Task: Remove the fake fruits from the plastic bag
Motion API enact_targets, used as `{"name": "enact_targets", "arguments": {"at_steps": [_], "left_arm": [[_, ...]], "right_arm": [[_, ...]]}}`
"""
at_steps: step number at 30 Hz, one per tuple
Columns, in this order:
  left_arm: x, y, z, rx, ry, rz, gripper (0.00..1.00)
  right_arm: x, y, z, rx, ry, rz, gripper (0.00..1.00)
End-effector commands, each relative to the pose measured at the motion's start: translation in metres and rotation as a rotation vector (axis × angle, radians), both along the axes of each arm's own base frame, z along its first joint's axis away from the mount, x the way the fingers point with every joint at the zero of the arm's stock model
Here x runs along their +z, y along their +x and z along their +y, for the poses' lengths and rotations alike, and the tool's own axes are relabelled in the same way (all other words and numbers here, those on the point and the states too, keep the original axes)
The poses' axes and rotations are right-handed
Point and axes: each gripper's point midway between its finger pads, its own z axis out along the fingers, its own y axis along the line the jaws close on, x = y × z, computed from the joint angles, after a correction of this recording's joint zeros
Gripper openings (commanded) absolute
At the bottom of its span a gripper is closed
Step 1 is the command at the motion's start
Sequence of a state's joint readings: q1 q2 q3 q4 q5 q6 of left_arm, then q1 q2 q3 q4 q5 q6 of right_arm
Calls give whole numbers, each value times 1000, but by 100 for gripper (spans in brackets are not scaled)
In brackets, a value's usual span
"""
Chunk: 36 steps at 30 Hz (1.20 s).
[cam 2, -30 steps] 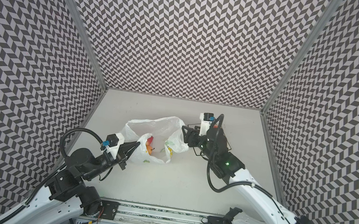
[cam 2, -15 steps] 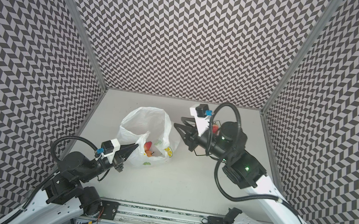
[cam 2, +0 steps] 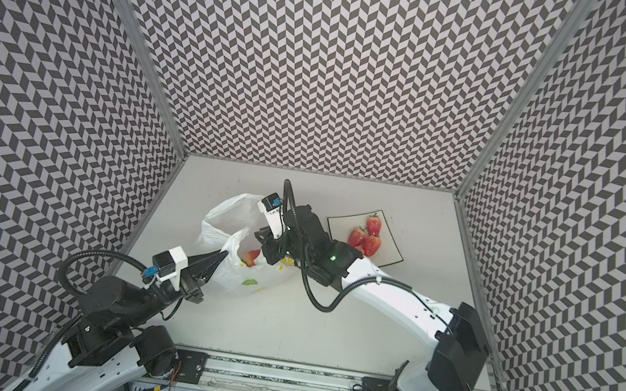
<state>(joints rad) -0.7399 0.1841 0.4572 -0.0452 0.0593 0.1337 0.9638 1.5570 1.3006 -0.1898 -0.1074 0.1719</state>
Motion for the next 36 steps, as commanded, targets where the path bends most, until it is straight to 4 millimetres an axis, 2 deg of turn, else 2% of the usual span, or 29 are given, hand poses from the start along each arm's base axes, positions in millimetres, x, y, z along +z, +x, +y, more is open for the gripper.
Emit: {"name": "enact_targets", "arguments": {"at_steps": [1, 5, 8, 10, 12, 15, 18, 22, 26, 29, 36], "left_arm": [[5, 0, 10, 38, -50, -10, 0], [8, 0, 15, 55, -81, -12, 0], [6, 2, 15, 53, -111, 11, 0], [4, 2, 15, 45, -132, 29, 0], [1, 2, 16, 42, -155, 47, 0], [1, 1, 16, 25, -178, 53, 0], [0, 1, 16, 23, -195, 69, 0], [-4, 1, 17, 17, -214, 119, 0], [-15, 2, 15, 3, -230, 186, 0], [-17, 0, 16, -2, -237, 196, 0], [-19, 1, 20, 16, -242, 198, 0]], "right_arm": [[6, 3, 26, 53, 94, 18, 18], [-12, -17, 55, 228, 144, 96, 27], [-29, -18, 70, 270, 143, 140, 35], [-45, -8, 76, 238, 128, 161, 46], [-70, 8, 76, 152, 86, 179, 58], [-102, 27, 77, 66, 30, 178, 67], [-127, 37, 85, 38, -14, 189, 72], [-158, 46, 92, 17, -89, 218, 76], [-192, 51, 90, -24, -165, 213, 77], [-209, 50, 89, -41, -207, 203, 77], [-238, 50, 91, -61, -282, 186, 65]]}}
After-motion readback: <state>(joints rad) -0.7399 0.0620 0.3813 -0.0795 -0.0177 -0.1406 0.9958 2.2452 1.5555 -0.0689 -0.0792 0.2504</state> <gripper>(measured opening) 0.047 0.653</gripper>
